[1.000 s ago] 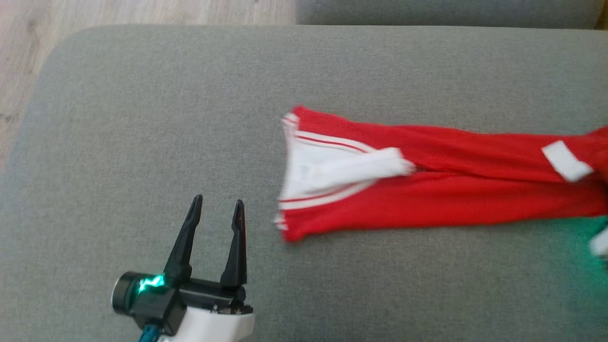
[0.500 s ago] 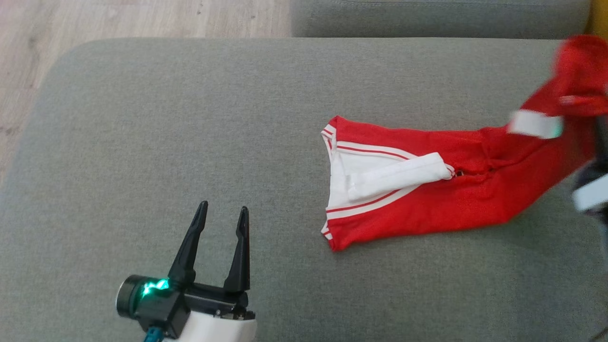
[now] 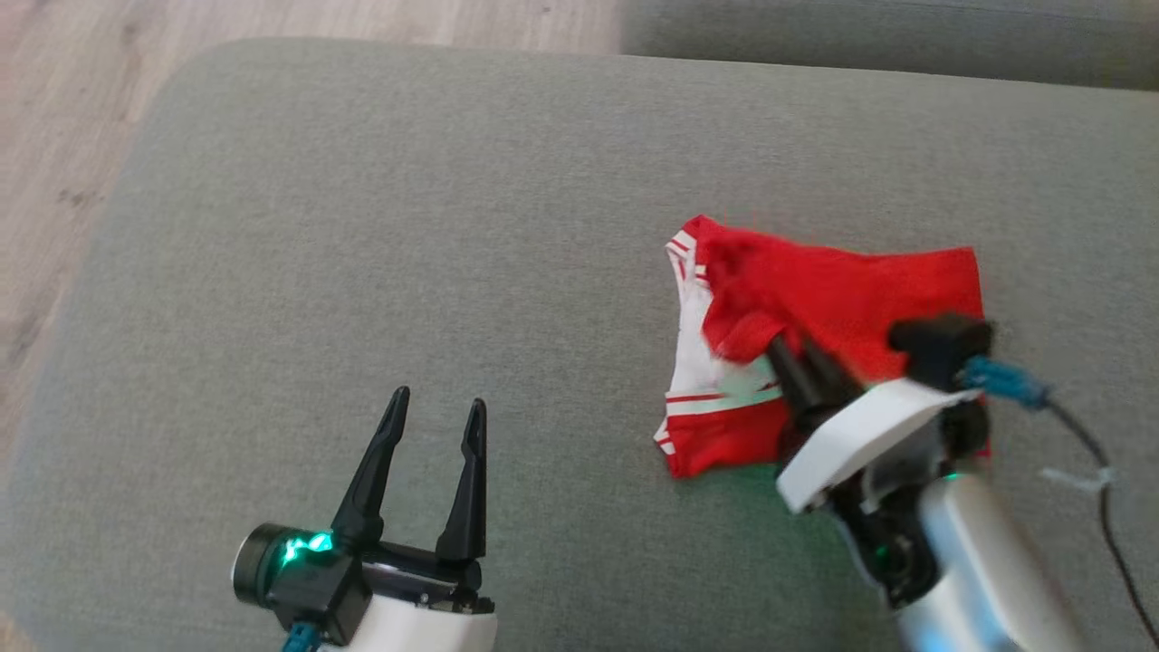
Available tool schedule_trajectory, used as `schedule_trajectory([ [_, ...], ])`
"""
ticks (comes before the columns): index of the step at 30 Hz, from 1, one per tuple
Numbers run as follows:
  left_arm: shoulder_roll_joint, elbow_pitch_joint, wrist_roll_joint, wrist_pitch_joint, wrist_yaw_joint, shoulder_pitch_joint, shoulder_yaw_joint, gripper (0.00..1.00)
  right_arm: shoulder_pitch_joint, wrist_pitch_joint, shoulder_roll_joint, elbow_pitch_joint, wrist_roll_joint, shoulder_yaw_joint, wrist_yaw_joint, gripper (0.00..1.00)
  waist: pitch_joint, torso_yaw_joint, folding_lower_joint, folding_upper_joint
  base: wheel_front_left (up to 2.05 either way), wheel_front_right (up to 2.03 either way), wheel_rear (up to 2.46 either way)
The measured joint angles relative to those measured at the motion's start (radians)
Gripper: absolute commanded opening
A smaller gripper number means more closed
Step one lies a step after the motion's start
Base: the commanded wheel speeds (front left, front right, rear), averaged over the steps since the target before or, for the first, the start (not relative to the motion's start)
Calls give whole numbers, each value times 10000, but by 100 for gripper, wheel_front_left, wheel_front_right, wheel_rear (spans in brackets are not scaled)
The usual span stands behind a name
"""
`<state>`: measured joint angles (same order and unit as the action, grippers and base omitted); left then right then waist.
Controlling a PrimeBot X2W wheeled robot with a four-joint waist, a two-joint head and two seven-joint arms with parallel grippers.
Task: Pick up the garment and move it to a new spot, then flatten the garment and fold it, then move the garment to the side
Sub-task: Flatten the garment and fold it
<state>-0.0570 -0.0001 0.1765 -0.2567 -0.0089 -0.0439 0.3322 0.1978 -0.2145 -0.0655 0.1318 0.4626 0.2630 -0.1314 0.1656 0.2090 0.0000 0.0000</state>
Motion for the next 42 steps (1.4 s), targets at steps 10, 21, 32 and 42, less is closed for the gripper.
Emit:
schedule_trajectory([
  [10, 0, 117, 221, 0, 186, 12, 19, 100, 179, 1939, 36, 1083, 922, 966, 0, 100, -275, 50, 0, 0, 0, 0, 0],
  [21, 13, -61, 209, 0, 815, -457, -734, 100, -988, 3482, -1060, 378, -711, -734, 0, 100, -963, -620, 0, 0, 0, 0, 0],
  [32, 4, 303, 232, 2, 596, -1402, -1285, 100, -2469, 4652, -1476, 940, -1912, -1250, 0, 100, -1478, -1101, -1, 0, 0, 0, 0],
  [42, 4, 297, -19, 2, 426, -1855, -1720, 100, -3109, 4652, -671, 867, -2694, -1833, 0, 100, -1759, -1313, -1, 0, 0, 0, 0],
])
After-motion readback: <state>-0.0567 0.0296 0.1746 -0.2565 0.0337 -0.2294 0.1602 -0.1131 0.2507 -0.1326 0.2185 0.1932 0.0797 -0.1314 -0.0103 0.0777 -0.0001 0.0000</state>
